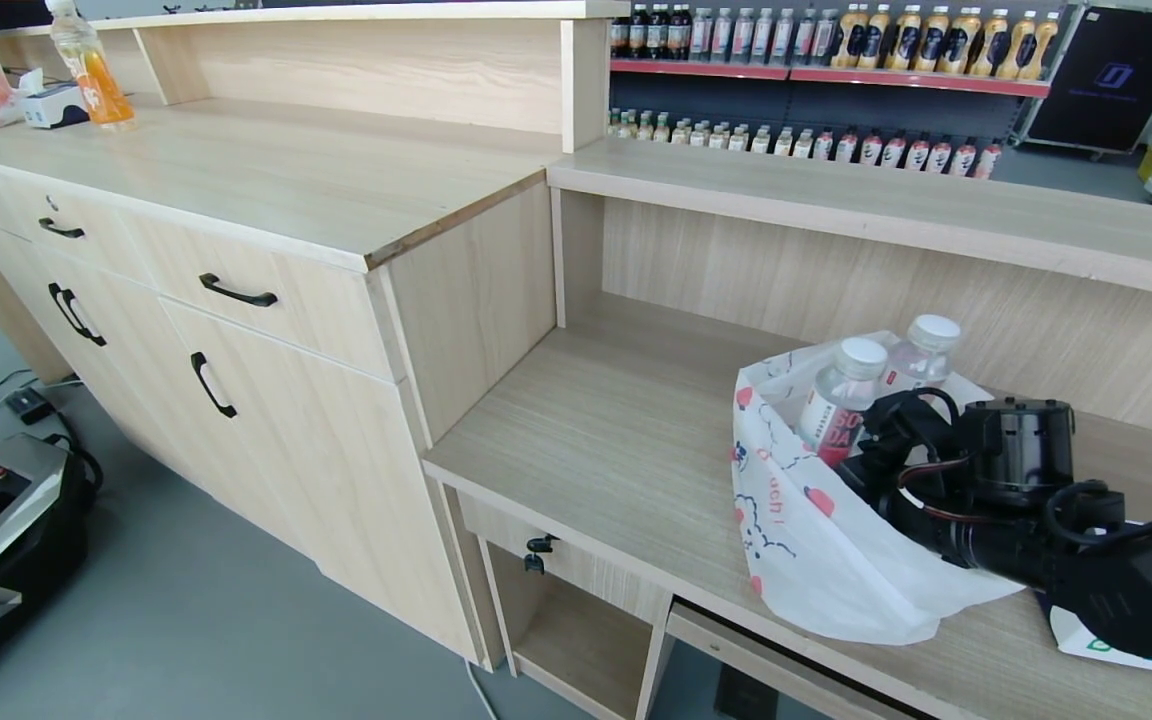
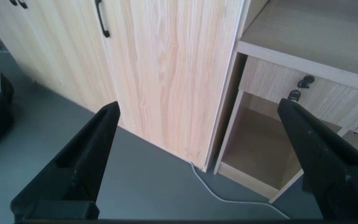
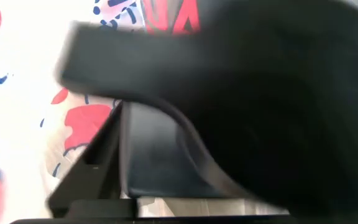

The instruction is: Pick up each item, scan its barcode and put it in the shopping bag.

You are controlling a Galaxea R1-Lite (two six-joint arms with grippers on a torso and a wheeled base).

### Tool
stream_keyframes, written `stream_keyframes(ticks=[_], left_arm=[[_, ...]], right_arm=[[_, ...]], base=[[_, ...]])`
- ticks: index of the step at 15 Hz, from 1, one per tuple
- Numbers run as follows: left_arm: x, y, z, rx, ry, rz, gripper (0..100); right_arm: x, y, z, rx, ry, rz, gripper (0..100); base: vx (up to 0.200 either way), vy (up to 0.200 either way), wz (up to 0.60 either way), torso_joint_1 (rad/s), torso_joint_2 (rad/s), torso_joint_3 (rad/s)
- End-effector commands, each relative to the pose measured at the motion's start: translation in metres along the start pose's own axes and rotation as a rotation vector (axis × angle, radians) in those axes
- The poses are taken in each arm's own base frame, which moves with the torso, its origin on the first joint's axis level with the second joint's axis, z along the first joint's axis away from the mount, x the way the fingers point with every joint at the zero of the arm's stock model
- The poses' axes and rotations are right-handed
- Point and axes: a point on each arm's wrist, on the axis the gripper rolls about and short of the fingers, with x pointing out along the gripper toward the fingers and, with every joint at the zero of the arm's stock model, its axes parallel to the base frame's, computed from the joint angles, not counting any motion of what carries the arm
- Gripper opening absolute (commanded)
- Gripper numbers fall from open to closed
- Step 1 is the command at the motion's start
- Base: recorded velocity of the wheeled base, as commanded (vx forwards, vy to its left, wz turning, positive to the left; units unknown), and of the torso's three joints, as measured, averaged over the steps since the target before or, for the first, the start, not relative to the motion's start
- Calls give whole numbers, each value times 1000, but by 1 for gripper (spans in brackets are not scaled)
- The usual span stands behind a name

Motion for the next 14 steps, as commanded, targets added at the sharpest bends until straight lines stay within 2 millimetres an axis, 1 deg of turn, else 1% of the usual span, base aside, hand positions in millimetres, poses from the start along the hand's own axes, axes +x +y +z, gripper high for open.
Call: stream_keyframes(ticks=[1,3,5,8,9,10,12,14], left_arm=[[0,0,0,0,-1,1,100],[0,0,0,0,-1,1,100],[0,0,0,0,-1,1,100],[0,0,0,0,-1,1,100],[0,0,0,0,-1,1,100],[0,0,0,0,-1,1,100],[0,0,0,0,-1,1,100],[0,0,0,0,-1,1,100]], right_arm=[[1,0,-1,-1,6,3,100],[-1,0,1,-2,-2,2,100],[-9,-1,9,-4,-37,-4,100],[-40,-1,35,-32,-155,-22,100],[-48,-2,40,-52,-181,-29,100],[-63,-3,49,-96,-228,-46,100],[-76,-5,56,-139,-273,-69,100],[-84,-11,61,-183,-300,-107,100]], base=[[0,0,0,0,0,0],[0,0,0,0,0,0],[0,0,0,0,0,0],[0,0,0,0,0,0],[0,0,0,0,0,0],[0,0,0,0,0,0],[0,0,0,0,0,0],[0,0,0,0,0,0]])
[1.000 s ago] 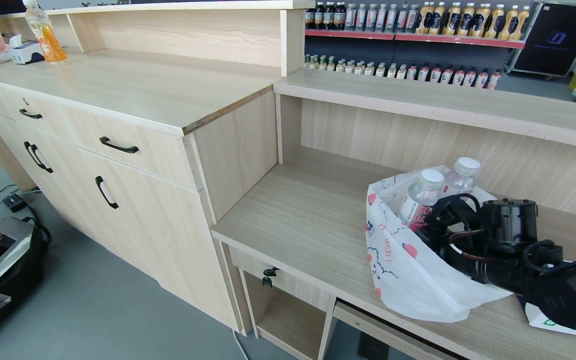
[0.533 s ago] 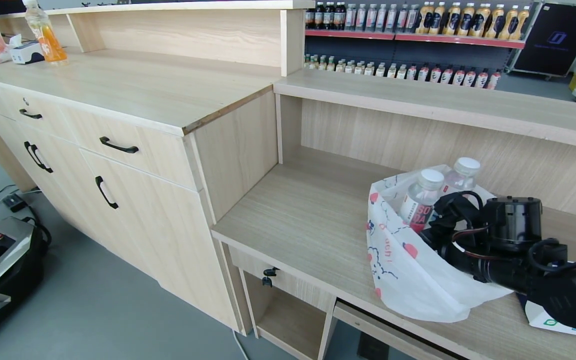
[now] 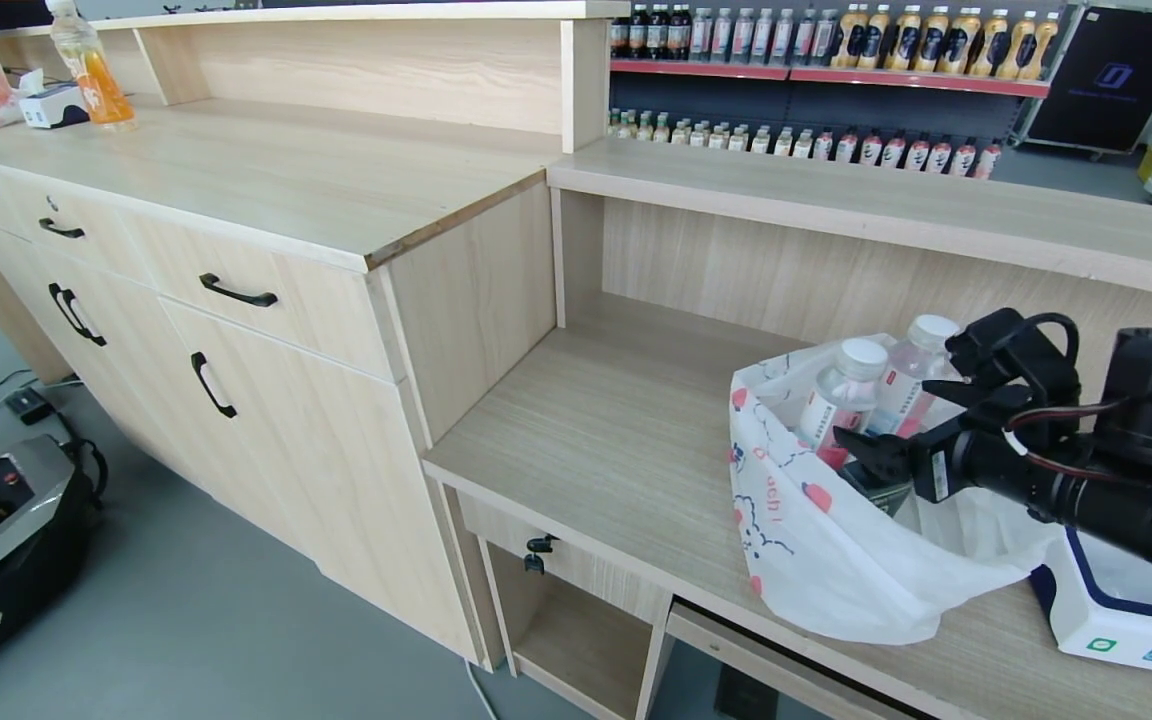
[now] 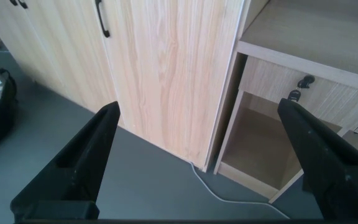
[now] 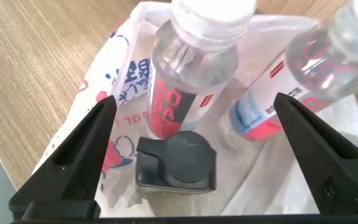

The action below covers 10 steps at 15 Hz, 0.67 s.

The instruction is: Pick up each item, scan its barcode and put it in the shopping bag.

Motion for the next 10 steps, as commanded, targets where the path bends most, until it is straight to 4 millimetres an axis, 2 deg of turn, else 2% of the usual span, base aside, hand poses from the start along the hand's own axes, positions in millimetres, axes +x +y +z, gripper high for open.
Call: stream_keyframes(ticks=[1,4,6,8,10], left_arm=[[0,0,0,0,-1,0,100],[0,0,0,0,-1,0,100],[0,0,0,0,-1,0,100],[0,0,0,0,-1,0,100],[0,0,0,0,-1,0,100]], right_arm=[[-17,-11,13,-33,-60,-54,100],[-35,-24,23,-76,-112,-121,100],[-52,-36,35,-132,-196,-169,100],[-80,-51,54,-174,-336,-195,100],[-97,-60,78,-168,-419,-270,100]], base=[[0,0,0,0,0,0],[0,0,0,0,0,0],[0,0,-600,-2,0,2],[0,0,-600,2,2,5],[0,0,-600,12,5,5]])
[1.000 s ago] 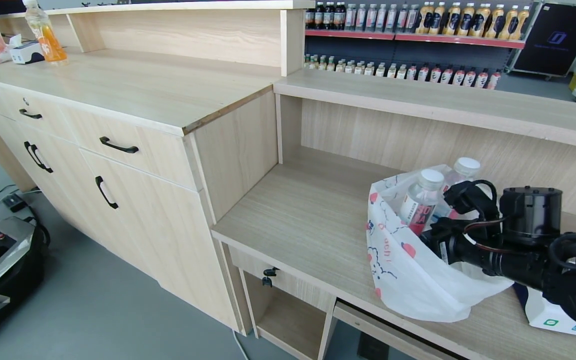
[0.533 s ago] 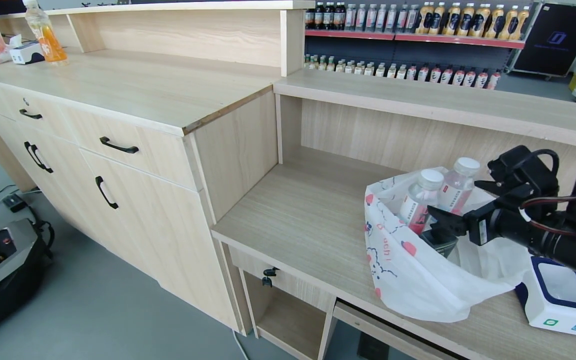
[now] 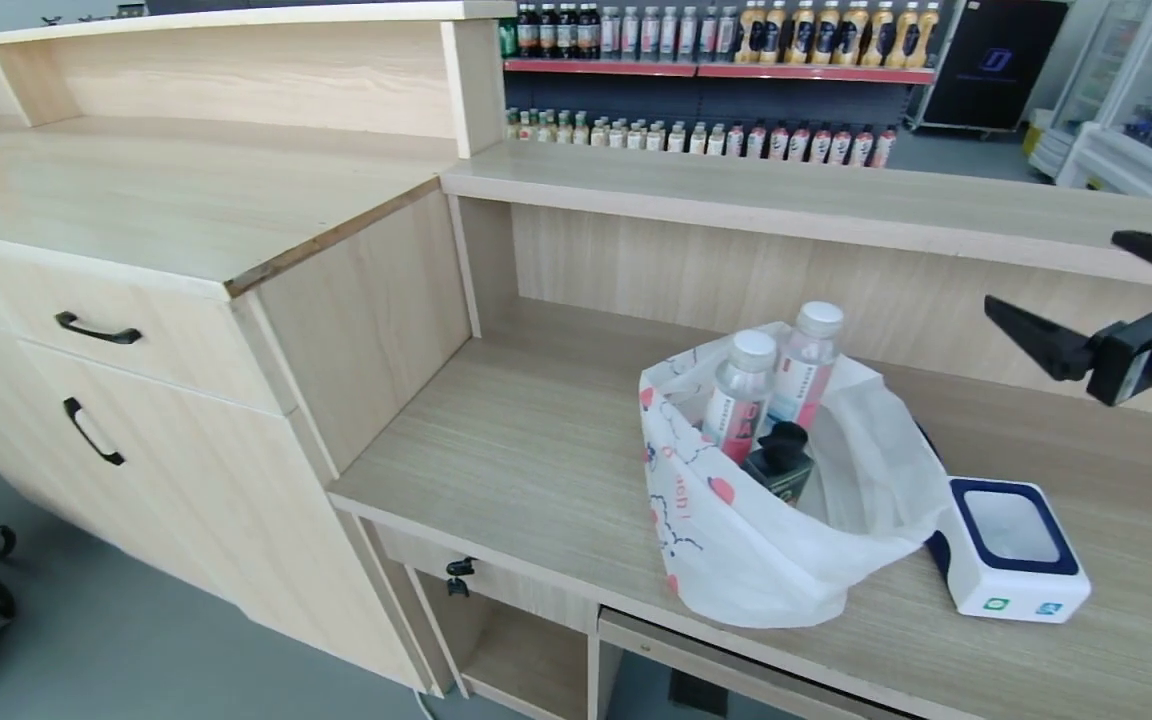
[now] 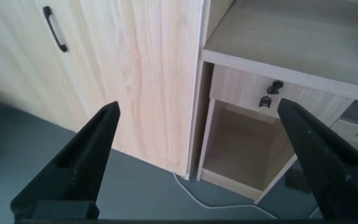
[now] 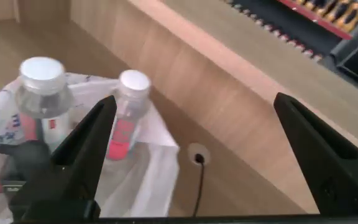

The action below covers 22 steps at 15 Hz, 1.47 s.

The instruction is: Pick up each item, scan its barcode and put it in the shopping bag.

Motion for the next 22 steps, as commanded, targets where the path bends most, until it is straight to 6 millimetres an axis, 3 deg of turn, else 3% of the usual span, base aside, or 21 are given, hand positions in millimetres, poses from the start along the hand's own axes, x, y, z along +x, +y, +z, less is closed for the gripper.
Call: stream_keyframes(ticks=[1,3,9,11,15,17,20,22], left_arm=[[0,0,0,0,-1,0,100],[0,0,0,0,-1,0,100],[0,0,0,0,-1,0,100],[0,0,0,0,-1,0,100],[0,0,0,0,-1,0,100],[0,0,0,0,-1,0,100],[0,0,0,0,-1,0,100],[0,0,0,0,-1,0,100]], right_arm=[[-15,-21,35,-4,-94,-131,100],[-23,-25,43,10,-33,-204,100],[-62,-15,30,165,262,-384,100],[-97,8,3,251,398,-400,100],[-200,77,-83,413,472,-383,100],[-237,96,-101,479,490,-334,100],[-245,100,-96,456,244,-153,100],[-247,102,-99,466,278,-153,100]], base=[[0,0,-600,-2,2,2],[0,0,-600,2,5,2],[0,0,-600,3,2,4],[0,0,-600,2,2,5],[0,0,-450,3,-1,1],[0,0,0,0,0,0],[0,0,0,0,0,0],[0,0,0,0,0,0]])
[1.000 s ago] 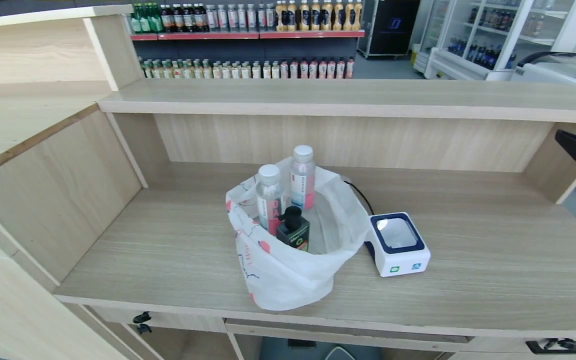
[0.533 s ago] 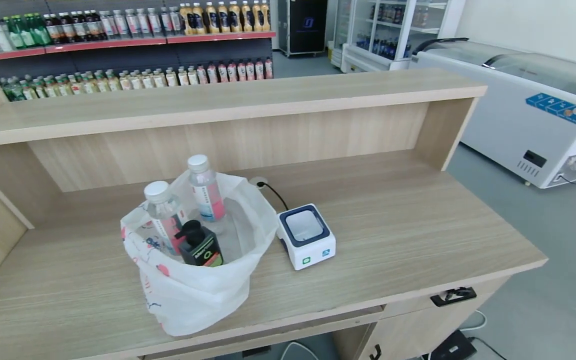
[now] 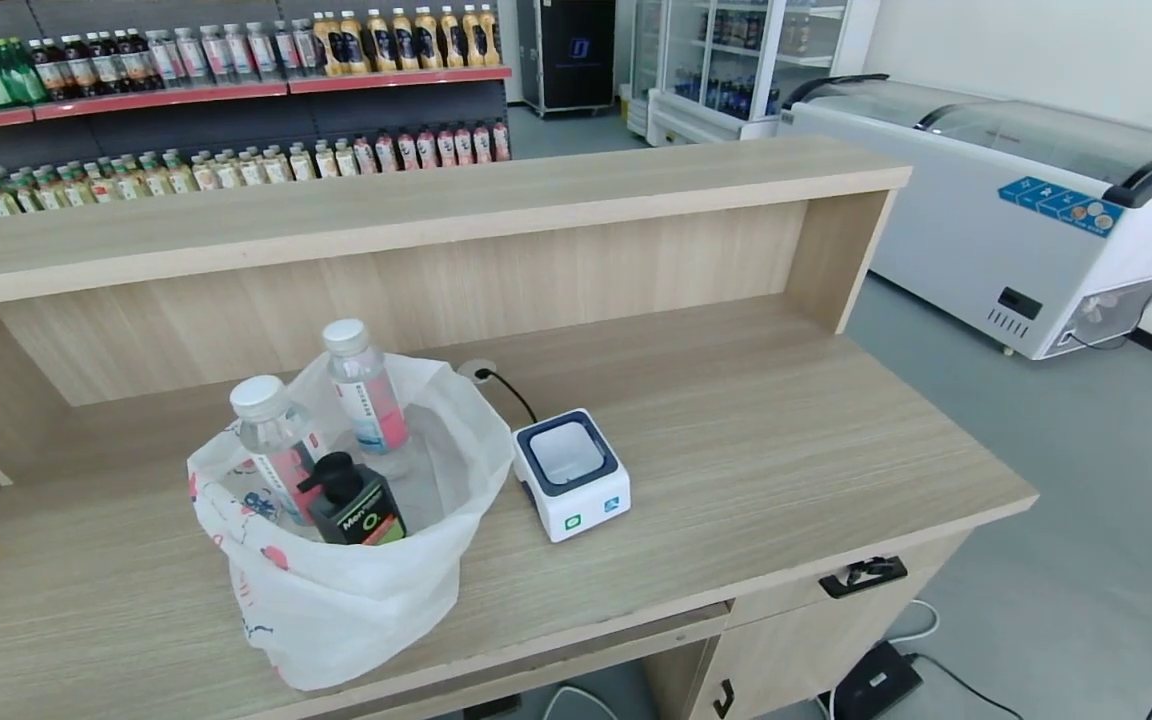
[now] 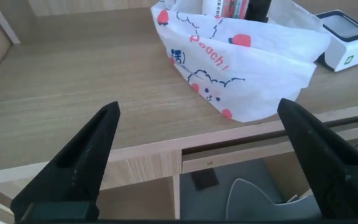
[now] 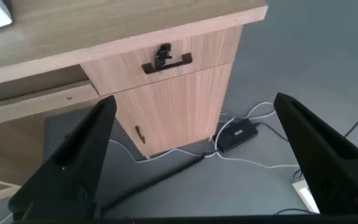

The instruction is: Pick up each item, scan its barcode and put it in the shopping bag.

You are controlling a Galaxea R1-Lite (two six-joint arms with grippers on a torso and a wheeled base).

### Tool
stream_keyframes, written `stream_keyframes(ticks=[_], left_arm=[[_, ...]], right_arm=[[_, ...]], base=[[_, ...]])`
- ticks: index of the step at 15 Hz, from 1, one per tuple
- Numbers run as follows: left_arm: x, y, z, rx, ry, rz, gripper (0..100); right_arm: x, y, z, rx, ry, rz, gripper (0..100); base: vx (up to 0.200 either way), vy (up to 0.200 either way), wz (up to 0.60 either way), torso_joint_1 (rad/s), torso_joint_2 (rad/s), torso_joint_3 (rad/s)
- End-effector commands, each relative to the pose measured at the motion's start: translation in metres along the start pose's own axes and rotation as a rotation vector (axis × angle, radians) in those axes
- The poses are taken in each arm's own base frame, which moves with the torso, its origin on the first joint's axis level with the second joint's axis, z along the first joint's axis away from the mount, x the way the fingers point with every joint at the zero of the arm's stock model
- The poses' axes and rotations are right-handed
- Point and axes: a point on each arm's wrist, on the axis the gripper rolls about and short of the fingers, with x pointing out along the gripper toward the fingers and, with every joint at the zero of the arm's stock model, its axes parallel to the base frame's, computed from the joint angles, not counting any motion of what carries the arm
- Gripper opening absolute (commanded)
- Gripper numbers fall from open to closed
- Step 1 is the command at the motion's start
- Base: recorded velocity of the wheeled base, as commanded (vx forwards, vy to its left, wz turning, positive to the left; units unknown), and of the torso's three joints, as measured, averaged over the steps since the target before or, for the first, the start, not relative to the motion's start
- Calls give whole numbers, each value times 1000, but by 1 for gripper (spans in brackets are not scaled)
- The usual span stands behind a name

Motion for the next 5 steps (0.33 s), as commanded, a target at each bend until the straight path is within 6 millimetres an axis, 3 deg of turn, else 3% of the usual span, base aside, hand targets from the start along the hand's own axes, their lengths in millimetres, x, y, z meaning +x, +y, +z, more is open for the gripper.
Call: stream_keyframes(ticks=[1,5], left_arm=[[0,0,0,0,-1,0,100],[0,0,0,0,-1,0,100]], right_arm=[[-9,0,-8,5,-106,-7,100],[-13,1,-10,3,-161,-29,100]], base=[[0,0,0,0,0,0],[0,0,0,0,0,0]])
